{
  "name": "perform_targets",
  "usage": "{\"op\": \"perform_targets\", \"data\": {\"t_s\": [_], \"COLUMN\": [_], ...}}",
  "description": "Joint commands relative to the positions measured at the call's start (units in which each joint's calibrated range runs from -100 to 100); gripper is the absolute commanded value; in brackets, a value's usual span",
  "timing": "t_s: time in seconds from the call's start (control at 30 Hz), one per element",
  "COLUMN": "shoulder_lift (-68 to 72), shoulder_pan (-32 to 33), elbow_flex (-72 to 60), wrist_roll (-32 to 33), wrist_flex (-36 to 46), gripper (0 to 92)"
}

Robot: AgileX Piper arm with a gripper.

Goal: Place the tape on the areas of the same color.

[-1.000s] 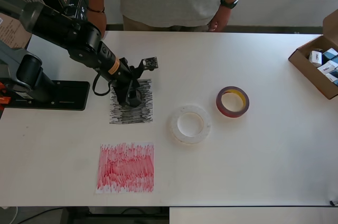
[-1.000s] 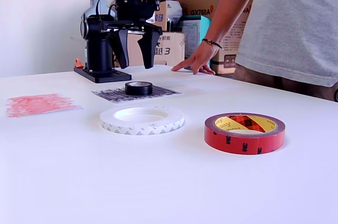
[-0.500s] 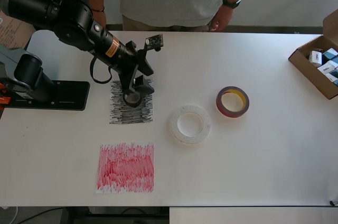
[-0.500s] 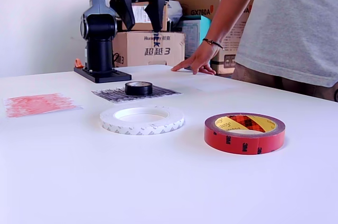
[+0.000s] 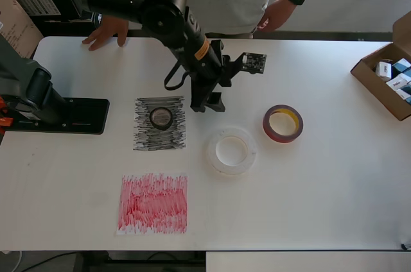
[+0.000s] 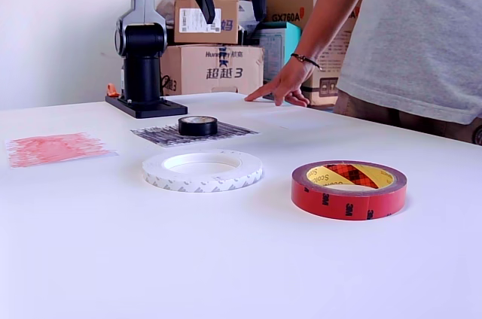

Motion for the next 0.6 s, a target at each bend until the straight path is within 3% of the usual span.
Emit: {"op": "perform_targets", "data": {"t_s": [0.0,0.57], "shoulder_lift": [9.4,19.1], "shoulder_pan": [-0.5,-4.0], "elbow_flex": [-22.0,-27.6], "wrist_roll": [3.8,1.8], "wrist_flex": [11.0,14.4], "gripper": [71.8,71.9]}}
